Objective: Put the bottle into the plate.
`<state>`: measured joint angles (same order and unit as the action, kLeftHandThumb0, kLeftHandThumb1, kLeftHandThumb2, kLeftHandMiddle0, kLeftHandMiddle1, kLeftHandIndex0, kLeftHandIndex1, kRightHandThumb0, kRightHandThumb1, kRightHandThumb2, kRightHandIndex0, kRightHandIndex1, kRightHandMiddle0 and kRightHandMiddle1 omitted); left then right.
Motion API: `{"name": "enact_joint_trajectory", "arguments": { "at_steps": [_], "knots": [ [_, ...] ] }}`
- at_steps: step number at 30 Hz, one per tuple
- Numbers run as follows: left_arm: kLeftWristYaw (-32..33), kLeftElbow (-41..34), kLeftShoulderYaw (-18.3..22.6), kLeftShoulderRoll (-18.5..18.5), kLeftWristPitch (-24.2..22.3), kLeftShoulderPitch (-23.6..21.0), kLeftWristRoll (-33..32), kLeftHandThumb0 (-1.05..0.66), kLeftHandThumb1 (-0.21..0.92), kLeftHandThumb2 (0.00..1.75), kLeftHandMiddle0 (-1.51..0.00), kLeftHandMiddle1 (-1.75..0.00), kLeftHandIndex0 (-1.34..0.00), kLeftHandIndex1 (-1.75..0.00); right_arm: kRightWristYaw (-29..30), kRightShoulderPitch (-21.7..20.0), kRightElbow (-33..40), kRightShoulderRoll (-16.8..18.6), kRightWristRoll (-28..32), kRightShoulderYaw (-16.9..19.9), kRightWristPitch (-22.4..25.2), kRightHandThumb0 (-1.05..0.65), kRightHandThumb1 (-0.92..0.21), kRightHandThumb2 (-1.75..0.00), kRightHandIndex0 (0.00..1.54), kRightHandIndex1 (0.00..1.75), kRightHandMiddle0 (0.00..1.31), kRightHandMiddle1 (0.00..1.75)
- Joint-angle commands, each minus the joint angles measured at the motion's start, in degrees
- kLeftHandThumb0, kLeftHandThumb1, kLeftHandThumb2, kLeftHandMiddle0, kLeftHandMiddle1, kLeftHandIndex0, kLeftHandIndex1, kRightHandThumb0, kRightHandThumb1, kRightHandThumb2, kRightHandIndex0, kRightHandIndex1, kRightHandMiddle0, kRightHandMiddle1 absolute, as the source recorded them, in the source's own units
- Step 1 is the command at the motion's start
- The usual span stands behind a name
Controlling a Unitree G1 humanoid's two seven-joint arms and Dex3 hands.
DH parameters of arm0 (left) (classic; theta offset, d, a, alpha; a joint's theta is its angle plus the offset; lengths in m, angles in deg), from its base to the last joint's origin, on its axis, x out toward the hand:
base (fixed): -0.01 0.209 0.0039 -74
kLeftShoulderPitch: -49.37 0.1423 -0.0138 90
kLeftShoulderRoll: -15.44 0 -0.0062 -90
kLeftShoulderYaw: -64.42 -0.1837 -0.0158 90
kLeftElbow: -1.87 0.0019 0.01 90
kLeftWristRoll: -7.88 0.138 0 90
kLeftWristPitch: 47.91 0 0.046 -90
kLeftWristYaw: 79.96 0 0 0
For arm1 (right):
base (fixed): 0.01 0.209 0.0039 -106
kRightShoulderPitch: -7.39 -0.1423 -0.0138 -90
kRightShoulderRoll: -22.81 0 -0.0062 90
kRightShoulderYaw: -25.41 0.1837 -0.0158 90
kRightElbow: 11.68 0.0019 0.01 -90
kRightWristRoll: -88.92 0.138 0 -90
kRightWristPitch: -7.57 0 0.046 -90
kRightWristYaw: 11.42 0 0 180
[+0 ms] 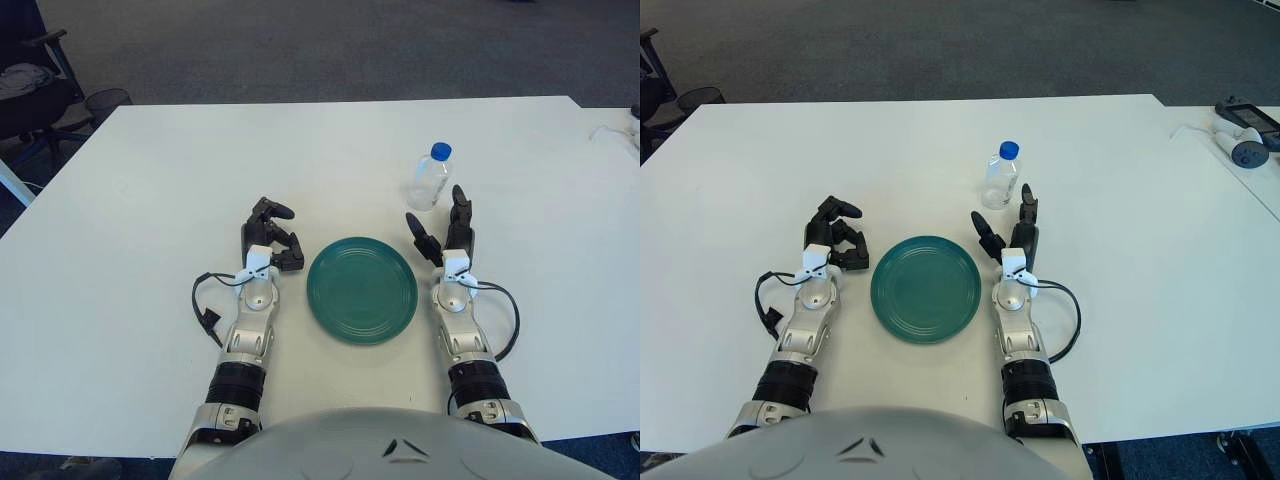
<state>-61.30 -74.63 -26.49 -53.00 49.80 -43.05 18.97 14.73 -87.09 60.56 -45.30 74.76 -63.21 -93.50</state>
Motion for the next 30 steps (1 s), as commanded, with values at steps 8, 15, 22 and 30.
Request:
{"name": "enact_joint_trajectory", "arguments": {
  "at_steps": [8, 15, 22, 30],
  "knots": [
    [-1.49, -0.25, 0.54, -0.94, -4.28, 2.35, -0.33, 0.00, -0.06, 1.75, -0.88, -1.73, -0.68, -1.75, 1.49, 1.01, 3.77, 0.96, 0.24, -0.01, -0.84, -0.86, -0.92, -0.15, 0.00, 0.00, 0.00, 0.00],
    [-0.12, -0.51, 0.33, -0.70, -4.83, 2.41, 0.89, 0.00, -0.06, 1.75, -0.88, -1.74, -0.69, -1.75, 3.00, -0.17, 4.26, 2.31, 1.54, 1.39, 0.79, -0.77, -0.89, -0.11, 0.01, 0.00, 0.00, 0.00],
    [-1.03, 0.17, 0.65, -1.01, -3.68, 2.33, 0.01, 0.00, -0.06, 1.75, -0.88, -1.74, -0.68, -1.75, 6.52, 2.03, 11.12, 3.58, 2.58, 3.45, 2.38, -0.75, -0.88, -0.10, 0.00, 0.00, 0.00, 0.00],
    [-0.43, -1.70, 0.52, -0.61, -5.33, 3.13, 0.66, 0.00, -0.06, 1.75, -0.89, -1.73, -0.68, -1.75, 12.53, -5.81, -3.57, -0.90, 2.52, 8.36, -0.57, -0.87, -0.92, -0.17, 0.00, 0.00, 0.00, 0.00]
  ]
}}
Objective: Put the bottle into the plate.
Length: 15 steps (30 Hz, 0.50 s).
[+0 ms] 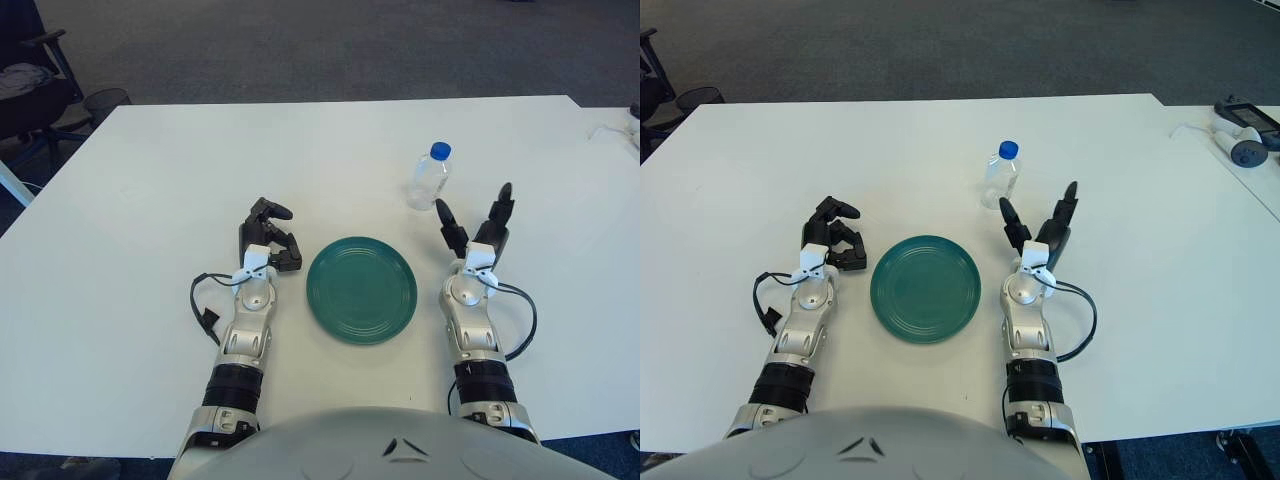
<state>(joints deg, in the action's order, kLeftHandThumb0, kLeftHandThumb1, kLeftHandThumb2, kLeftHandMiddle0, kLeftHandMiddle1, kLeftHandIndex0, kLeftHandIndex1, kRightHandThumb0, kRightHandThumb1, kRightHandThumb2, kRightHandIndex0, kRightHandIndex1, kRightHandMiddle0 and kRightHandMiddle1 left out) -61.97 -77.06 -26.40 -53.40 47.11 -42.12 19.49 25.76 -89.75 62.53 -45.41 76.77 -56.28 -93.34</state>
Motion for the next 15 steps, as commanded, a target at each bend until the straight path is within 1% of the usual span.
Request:
{"name": "enact_joint_trajectory", "arguments": {
  "at_steps": [1, 2, 5, 10, 15],
  "knots": [
    [0.24, 0.67, 0.44, -0.20, -2.70, 2.23, 0.11, 0.00, -0.06, 1.75, -0.89, -1.73, -0.68, -1.75, 1.73, -4.58, -7.96, -1.48, 0.75, 1.91, -1.17, -0.88, -0.92, -0.18, 0.00, 0.00, 0.00, 0.00],
    [0.23, 0.60, 0.44, -0.19, -2.76, 2.25, 0.10, 0.00, -0.06, 1.75, -0.89, -1.73, -0.68, -1.75, 1.93, -5.65, -9.82, -1.98, 0.90, 2.28, -1.62, -0.89, -0.92, -0.19, 0.00, 0.00, 0.00, 0.00],
    [0.32, 0.37, 0.33, -0.12, -3.13, 2.22, 0.27, 0.00, -0.06, 1.75, -0.89, -1.73, -0.68, -1.75, 2.99, -8.85, -13.83, -2.19, -0.09, 1.57, -2.18, -0.92, -0.92, -0.21, 0.01, 0.00, 0.02, 0.01],
    [0.64, 0.36, 0.20, -0.12, -3.51, 2.16, 0.69, 0.00, -0.06, 1.75, -0.89, -1.73, -0.68, -1.75, 2.92, -10.69, -16.98, -2.28, 0.20, 0.84, -5.07, -0.94, -0.92, -0.18, 0.01, 0.00, 0.03, 0.03],
    [-0.06, 0.55, 0.13, -0.40, -2.62, 2.39, 0.30, 0.00, -0.06, 1.75, -0.88, -1.73, -0.68, -1.75, 2.30, -11.67, -18.18, -2.15, 0.70, 0.64, -7.02, -0.95, -0.92, -0.17, 0.02, 0.01, 0.04, 0.05]
  ]
}}
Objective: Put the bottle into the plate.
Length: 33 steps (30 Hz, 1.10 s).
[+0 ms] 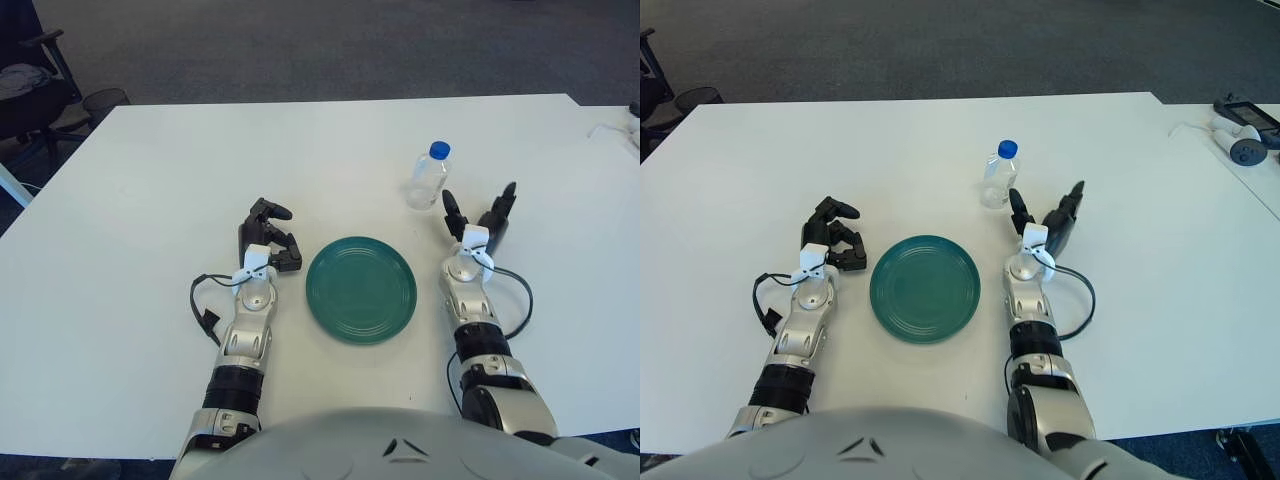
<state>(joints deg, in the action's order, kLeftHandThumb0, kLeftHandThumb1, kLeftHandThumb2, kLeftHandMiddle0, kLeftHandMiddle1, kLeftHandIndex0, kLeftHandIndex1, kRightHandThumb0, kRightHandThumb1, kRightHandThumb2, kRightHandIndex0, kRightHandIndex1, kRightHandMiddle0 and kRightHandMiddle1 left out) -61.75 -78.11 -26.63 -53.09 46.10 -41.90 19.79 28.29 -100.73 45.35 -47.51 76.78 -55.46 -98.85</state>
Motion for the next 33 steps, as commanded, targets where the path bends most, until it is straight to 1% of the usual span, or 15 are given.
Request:
{"name": "enact_joint_trajectory", "arguments": {
  "at_steps": [1, 7, 10, 15, 23, 26, 29, 33],
  "knots": [
    [-0.34, 1.56, 0.33, -0.72, -1.53, 2.25, -0.03, 0.00, -0.06, 1.75, -0.88, -1.73, -0.68, -1.75, -0.35, -0.66, -1.01, -0.06, 0.71, -0.21, -1.79, -0.96, -0.92, -0.17, 0.03, 0.01, 0.03, 0.09],
    [-0.84, 0.88, 0.43, -0.61, -1.88, 2.66, -0.49, 0.00, -0.06, 1.75, -0.88, -1.74, -0.68, -1.75, -1.26, -1.11, -1.08, -0.16, 0.84, -0.64, -2.11, -0.98, -0.92, -0.17, 0.04, 0.00, 0.00, 0.16],
    [-0.85, 0.48, 0.40, -0.53, -1.79, 2.97, -0.51, 0.00, -0.06, 1.75, -0.88, -1.74, -0.68, -1.75, -1.92, -1.44, -0.99, -0.33, 0.65, -0.94, -1.18, -0.98, -0.92, -0.16, 0.04, 0.00, 0.00, 0.17],
    [-0.68, 0.01, 0.37, -0.41, -2.04, 3.31, -0.33, 0.00, -0.06, 1.75, -0.88, -1.74, -0.68, -1.75, -2.28, -1.48, 0.48, -0.29, -0.51, -1.86, 0.98, -0.99, -0.92, -0.21, 0.05, 0.01, 0.00, 0.15],
    [-0.78, -0.46, 0.45, -0.19, -2.71, 3.50, -0.48, 0.00, -0.06, 1.75, -0.88, -1.74, -0.68, -1.75, -3.19, 0.66, 4.47, -0.20, -1.60, -3.60, 3.73, -1.01, -0.92, -0.24, 0.05, 0.01, 0.00, 0.10],
    [-0.79, -0.95, 0.29, -0.16, -2.86, 3.81, -0.33, 0.00, -0.06, 1.75, -0.88, -1.74, -0.68, -1.75, -3.63, 3.60, 8.42, 0.44, -1.97, -4.42, 4.71, -1.00, -0.92, -0.25, 0.06, 0.01, 0.00, 0.09],
    [-0.67, -1.25, 0.14, -0.13, -3.14, 3.94, -0.10, 0.00, -0.06, 1.74, -0.88, -1.74, -0.68, -1.75, -4.43, 5.09, 10.55, 0.65, -1.41, -4.56, 4.69, -0.98, -0.92, -0.25, 0.06, 0.01, 0.00, 0.09],
    [-0.43, -0.81, 0.15, -0.09, -2.98, 3.77, -0.03, 0.00, -0.06, 1.74, -0.88, -1.74, -0.68, -1.75, -5.48, 5.58, 11.63, 0.98, -0.50, -4.27, 4.78, -0.96, -0.92, -0.23, 0.07, 0.01, 0.00, 0.09]
  ]
}}
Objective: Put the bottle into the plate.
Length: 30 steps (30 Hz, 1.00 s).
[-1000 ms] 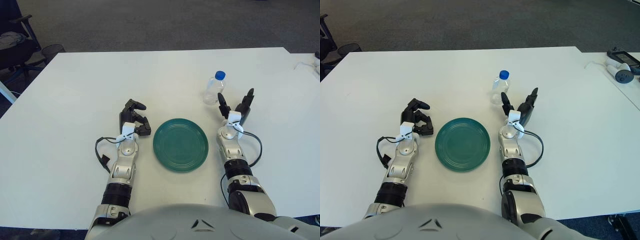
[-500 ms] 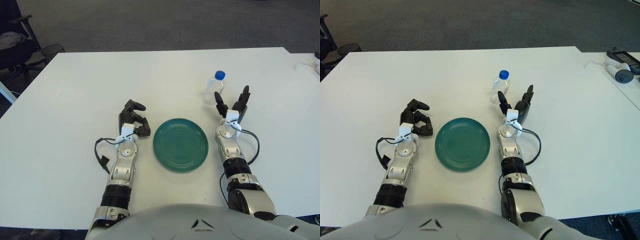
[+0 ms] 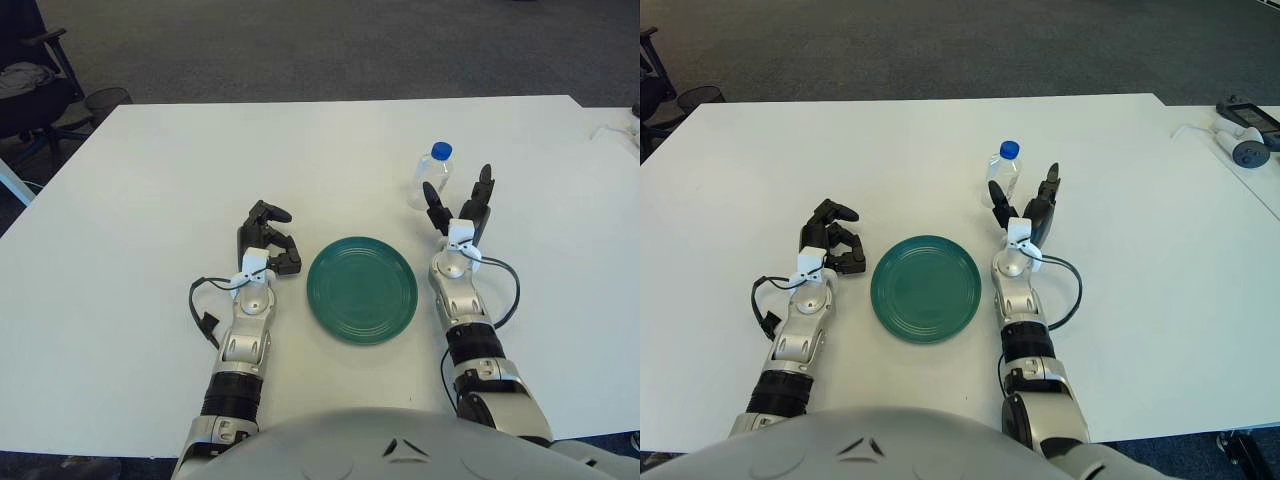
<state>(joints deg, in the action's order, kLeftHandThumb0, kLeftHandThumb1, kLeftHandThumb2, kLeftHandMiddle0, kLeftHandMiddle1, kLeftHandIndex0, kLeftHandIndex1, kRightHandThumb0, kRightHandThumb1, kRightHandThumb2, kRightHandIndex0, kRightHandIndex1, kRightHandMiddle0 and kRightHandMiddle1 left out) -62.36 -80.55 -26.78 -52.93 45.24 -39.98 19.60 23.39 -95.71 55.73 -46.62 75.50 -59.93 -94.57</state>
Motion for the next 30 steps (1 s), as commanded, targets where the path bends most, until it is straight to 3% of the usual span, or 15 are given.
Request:
{"name": "enact_joint_trajectory", "arguments": {
  "at_steps": [1, 15, 23, 30],
  "knots": [
    [0.18, 1.91, 0.36, -0.28, -1.96, 1.73, 0.10, 0.00, -0.06, 1.74, -0.88, -1.74, -0.68, -1.75, -0.85, 0.65, 1.46, 0.16, 0.91, 0.26, 0.55, -0.96, -0.92, -0.23, 0.07, 0.01, 0.00, 0.09],
    [-1.25, 3.17, 0.49, -0.58, 0.05, 1.48, -1.24, 0.00, -0.07, 1.75, -0.89, -1.73, -0.69, -1.75, -3.31, 1.09, 2.13, -0.34, 0.09, -0.54, -0.86, -0.96, -0.92, -0.22, 0.11, 0.02, 0.00, 0.07],
    [-1.33, 3.50, 0.73, -0.56, 0.01, 1.21, -1.64, 0.00, -0.07, 1.75, -0.89, -1.73, -0.68, -1.75, -4.21, -1.22, 0.22, -0.90, 0.55, -0.28, -1.41, -0.95, -0.92, -0.23, 0.10, 0.01, 0.00, 0.13],
    [-0.08, 3.31, 0.53, -0.37, -0.77, 1.21, -0.54, 0.00, -0.06, 1.75, -0.88, -1.73, -0.68, -1.75, -5.33, -5.44, -7.13, -3.81, 0.81, 0.65, -0.35, -0.99, -0.92, -0.25, 0.05, 0.00, 0.00, 0.12]
  ]
}}
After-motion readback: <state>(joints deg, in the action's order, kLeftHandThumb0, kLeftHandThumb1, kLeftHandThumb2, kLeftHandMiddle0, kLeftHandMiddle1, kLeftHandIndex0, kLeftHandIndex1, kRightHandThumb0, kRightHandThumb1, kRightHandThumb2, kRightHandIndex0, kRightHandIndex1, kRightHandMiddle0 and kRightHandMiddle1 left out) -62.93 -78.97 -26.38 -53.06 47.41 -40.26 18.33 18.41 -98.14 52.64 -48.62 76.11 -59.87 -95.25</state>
